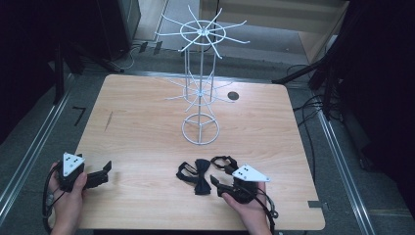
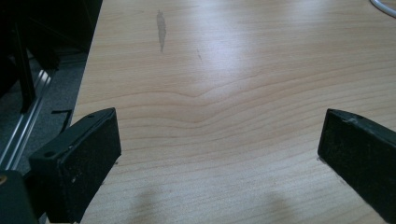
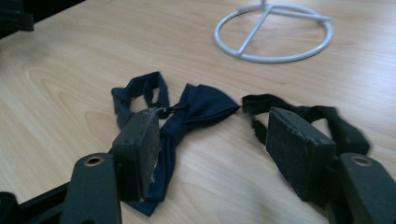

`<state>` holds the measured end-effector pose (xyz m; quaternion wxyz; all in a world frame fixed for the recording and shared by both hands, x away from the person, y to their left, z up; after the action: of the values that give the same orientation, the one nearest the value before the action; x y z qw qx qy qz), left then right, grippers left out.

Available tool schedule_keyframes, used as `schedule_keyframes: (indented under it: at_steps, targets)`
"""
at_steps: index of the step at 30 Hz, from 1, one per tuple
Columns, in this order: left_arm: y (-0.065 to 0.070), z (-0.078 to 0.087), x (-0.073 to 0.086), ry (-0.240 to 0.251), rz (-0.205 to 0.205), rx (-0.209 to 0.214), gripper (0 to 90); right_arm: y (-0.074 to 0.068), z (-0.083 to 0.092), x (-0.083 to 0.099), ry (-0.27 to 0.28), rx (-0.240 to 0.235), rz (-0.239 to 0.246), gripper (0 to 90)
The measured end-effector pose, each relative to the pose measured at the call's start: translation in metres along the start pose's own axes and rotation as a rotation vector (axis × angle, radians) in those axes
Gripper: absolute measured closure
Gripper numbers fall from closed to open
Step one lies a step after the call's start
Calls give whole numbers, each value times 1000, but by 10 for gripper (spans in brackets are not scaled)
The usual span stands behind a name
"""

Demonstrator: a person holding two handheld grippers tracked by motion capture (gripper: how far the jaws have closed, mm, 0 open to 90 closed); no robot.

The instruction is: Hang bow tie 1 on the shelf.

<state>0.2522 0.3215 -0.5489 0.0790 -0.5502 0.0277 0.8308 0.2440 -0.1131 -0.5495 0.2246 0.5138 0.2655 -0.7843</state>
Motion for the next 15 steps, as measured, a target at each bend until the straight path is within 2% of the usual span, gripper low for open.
schedule_keyframes:
  at_steps: [7, 9, 15]
  targets:
    - [1, 3, 2, -8, -9, 13, 0, -13, -16, 6, -26, -31, 12, 364]
    - [1, 2, 2, -11, -14, 16, 0, -17, -26, 7, -32, -43, 17, 363]
    - [2, 3, 3, -24, -15, 17, 0, -24, -34, 11, -51, -59, 28, 363]
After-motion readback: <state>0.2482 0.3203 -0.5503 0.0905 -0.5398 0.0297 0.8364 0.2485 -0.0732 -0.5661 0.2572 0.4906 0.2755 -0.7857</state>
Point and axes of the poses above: each handheld gripper's, and its own axes: z roughly backward along the jaws, x roughly out of its underside, y roughly to its right, the point moved 5 cm from there along -z, roughly forward along the jaws, and after that the axes turned 9 degrees about y, right-handed, at the moved point
